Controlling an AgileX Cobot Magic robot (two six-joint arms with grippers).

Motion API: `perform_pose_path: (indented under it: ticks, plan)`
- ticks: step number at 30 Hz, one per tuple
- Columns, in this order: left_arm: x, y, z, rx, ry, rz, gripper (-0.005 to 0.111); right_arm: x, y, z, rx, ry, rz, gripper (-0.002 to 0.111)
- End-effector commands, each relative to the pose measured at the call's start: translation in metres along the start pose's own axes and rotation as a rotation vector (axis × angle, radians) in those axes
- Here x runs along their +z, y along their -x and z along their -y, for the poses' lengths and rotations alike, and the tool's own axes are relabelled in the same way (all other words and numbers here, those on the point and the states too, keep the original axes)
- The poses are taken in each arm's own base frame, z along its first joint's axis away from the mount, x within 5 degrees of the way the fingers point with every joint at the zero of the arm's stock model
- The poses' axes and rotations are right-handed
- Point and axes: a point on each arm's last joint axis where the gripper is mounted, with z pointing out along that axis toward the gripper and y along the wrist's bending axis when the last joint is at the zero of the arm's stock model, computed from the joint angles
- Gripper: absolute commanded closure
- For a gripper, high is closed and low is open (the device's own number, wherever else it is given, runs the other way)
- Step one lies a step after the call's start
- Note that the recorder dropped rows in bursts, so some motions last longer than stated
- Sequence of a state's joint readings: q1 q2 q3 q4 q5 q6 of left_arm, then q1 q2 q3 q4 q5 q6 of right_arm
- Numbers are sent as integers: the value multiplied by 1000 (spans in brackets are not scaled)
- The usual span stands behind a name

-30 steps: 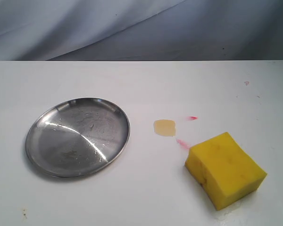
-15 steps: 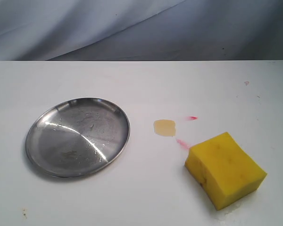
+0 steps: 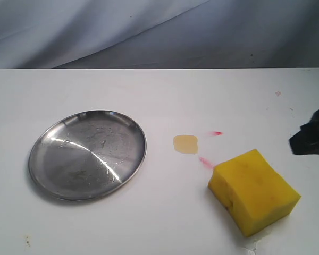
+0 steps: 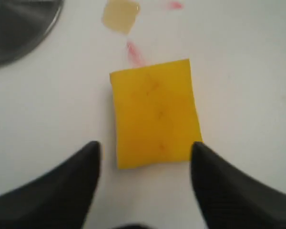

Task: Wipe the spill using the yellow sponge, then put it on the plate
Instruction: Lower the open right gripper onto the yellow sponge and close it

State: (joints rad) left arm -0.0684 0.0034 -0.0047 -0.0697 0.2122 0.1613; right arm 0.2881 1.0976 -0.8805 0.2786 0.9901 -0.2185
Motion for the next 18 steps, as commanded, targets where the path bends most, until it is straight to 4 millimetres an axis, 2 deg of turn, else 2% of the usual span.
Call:
perform_pose_path:
  ticks: [1, 6, 7, 11, 12, 14, 17, 18]
  plan:
    - [0, -1, 0, -1, 1, 5, 107, 38, 15, 5, 15, 61, -151, 19]
    - [0, -1, 0, -1, 1, 5, 107, 87, 26, 16, 63, 75, -209, 20]
    - [0, -1, 0, -1, 1, 5, 107, 108, 27, 24, 64, 48, -238, 20]
    - [0, -1, 0, -1, 1, 5, 107, 159, 21, 38, 83, 27, -336, 20]
    - [0, -1, 0, -1, 1, 5, 107, 166, 19, 40, 88, 25, -346, 22]
    - [0, -1, 0, -1, 1, 5, 107, 185, 11, 44, 103, 28, -414, 31]
    - [0, -1, 0, -1, 1, 5, 107, 204, 2, 47, 121, 33, -483, 64]
    - [0, -1, 0, -1, 1, 5, 107, 205, 1, 48, 141, 27, -485, 79]
